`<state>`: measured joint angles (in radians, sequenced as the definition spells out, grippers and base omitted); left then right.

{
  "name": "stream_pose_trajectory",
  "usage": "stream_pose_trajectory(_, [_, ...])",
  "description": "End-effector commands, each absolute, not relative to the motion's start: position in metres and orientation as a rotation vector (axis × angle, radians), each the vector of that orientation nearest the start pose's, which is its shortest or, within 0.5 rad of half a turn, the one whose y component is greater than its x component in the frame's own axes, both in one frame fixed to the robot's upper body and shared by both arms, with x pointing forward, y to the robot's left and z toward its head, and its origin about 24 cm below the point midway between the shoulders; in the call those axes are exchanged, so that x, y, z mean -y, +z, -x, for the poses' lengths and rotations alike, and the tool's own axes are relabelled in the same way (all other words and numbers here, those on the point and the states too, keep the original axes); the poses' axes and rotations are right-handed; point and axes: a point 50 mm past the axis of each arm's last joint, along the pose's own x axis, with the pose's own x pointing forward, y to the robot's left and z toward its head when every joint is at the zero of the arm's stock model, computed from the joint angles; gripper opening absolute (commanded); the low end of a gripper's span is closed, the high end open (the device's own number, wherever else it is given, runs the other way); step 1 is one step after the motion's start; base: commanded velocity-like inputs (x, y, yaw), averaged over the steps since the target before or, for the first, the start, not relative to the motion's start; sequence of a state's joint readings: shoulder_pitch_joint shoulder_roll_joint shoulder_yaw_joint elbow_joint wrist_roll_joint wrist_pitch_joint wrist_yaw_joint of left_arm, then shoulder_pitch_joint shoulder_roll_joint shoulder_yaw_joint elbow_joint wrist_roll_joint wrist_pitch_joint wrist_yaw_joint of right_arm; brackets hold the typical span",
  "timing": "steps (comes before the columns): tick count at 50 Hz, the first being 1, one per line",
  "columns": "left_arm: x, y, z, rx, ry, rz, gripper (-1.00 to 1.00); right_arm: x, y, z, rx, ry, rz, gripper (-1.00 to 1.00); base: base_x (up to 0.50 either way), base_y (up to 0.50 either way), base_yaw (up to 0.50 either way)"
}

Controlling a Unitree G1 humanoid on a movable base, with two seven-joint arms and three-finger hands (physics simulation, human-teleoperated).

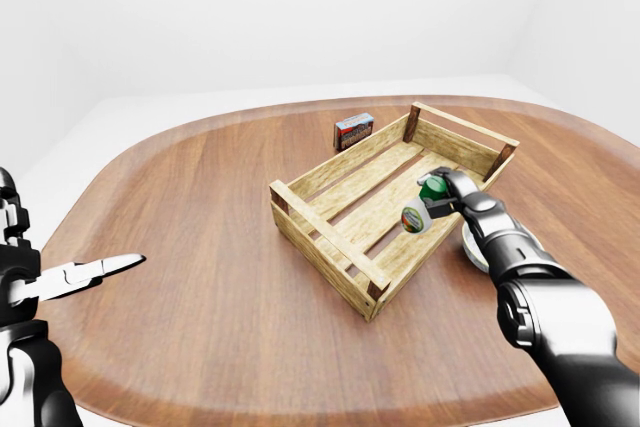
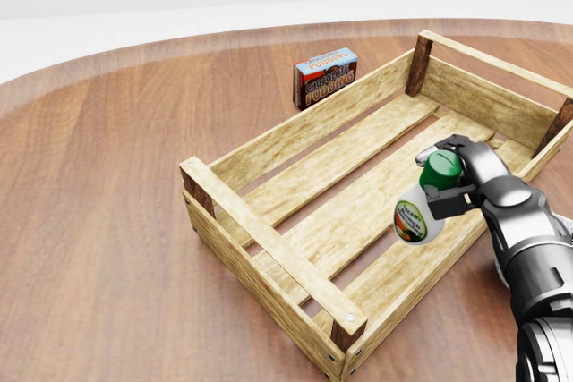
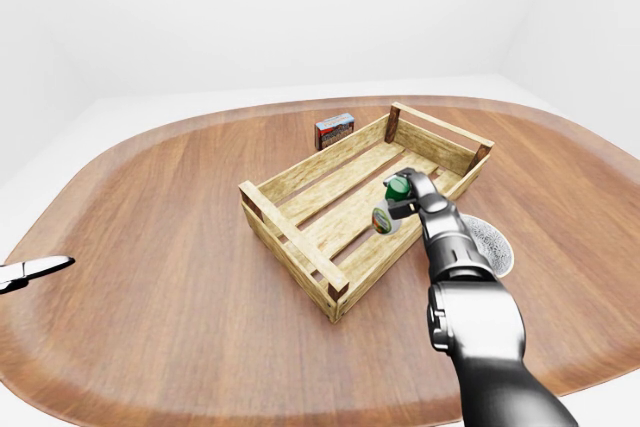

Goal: Pick up the salad dressing and put it in the tray.

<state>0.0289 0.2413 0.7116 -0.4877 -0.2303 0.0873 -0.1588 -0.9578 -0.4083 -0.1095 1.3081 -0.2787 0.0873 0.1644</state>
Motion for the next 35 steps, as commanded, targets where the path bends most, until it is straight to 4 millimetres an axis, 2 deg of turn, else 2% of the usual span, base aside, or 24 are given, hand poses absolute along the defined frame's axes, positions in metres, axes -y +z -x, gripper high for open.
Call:
stream_pose_trajectory(1, [-0.31,0.178,-0.179,0.48,0.423,-0.204,1.0,0.25,0.09,-0.389,-0.427,-0.074,0.524,-1.0,0.0,0.0,0.0])
stream_pose_trajectory(9, [-0.31,0.178,-0.179,0.48,0.428,-0.205,1.0,0.246,0.087,-0.389,-0.428,-0.083,0.521,-1.0,0.0,0.0,0.0])
stream_pose_trajectory(12, [-0.311,0.178,-0.179,0.477,0.429,-0.204,1.0,0.241,0.089,-0.391,-0.374,-0.053,0.474,-1.0,0.0,0.0,0.0])
stream_pose_trajectory(16, [-0.31,0.178,-0.18,0.479,0.427,-0.205,1.0,0.236,0.092,-0.393,-0.326,-0.03,0.516,-1.0,0.0,0.0,0.0])
stream_pose_trajectory(26, [-0.311,0.177,-0.179,0.474,0.429,-0.202,1.0,0.228,0.094,-0.396,-0.406,0.092,0.577,-1.0,0.0,0.0,0.0])
stream_pose_trajectory(35, [-0.31,0.179,-0.178,0.483,0.427,-0.205,1.0,0.227,0.098,-0.397,-0.423,0.123,0.605,-1.0,0.0,0.0,0.0])
